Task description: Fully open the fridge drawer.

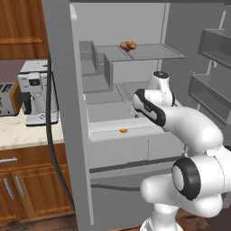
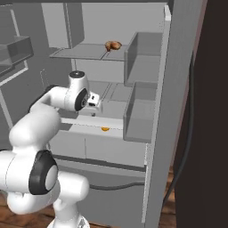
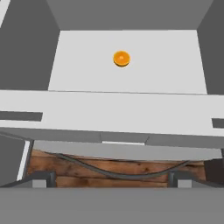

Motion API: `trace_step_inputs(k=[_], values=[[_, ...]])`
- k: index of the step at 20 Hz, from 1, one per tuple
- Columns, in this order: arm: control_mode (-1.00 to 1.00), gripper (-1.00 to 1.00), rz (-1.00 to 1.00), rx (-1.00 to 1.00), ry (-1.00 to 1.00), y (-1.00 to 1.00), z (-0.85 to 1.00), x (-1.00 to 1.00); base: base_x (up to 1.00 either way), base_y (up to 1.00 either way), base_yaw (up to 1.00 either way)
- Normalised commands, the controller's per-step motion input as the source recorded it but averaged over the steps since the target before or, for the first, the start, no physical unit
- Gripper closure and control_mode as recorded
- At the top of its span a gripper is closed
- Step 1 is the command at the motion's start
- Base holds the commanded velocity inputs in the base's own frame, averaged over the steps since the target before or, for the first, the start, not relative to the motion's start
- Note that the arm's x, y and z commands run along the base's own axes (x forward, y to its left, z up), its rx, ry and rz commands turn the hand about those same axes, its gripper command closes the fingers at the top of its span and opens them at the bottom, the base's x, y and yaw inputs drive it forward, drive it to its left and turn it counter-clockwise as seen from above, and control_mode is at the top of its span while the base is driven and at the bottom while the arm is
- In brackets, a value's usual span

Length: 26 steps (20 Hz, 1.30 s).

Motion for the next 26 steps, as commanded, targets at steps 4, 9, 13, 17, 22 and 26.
trace_step_inputs(k=[4,9,13,17,22,26], values=[[-1.0,-1.0,0.0,0.0,0.0,0.03,-0.38,0.31,0.0,0.0,0.0],[-1.0,-1.0,0.0,0.0,0.0,0.0,-0.32,0.33,0.0,0.0,0.0],[-1.0,-1.0,0.0,0.0,0.0,0.0,-0.33,0.28,0.0,0.0,0.0],[-1.0,-1.0,0.0,0.0,0.0,0.0,-0.28,0.29,0.0,0.0,0.0],[-1.0,-1.0,0.0,0.0,0.0,0.0,-0.25,0.25,0.0,0.0,0.0],[-1.0,-1.0,0.0,0.0,0.0,0.0,-0.23,0.21,0.0,0.0,0.0]])
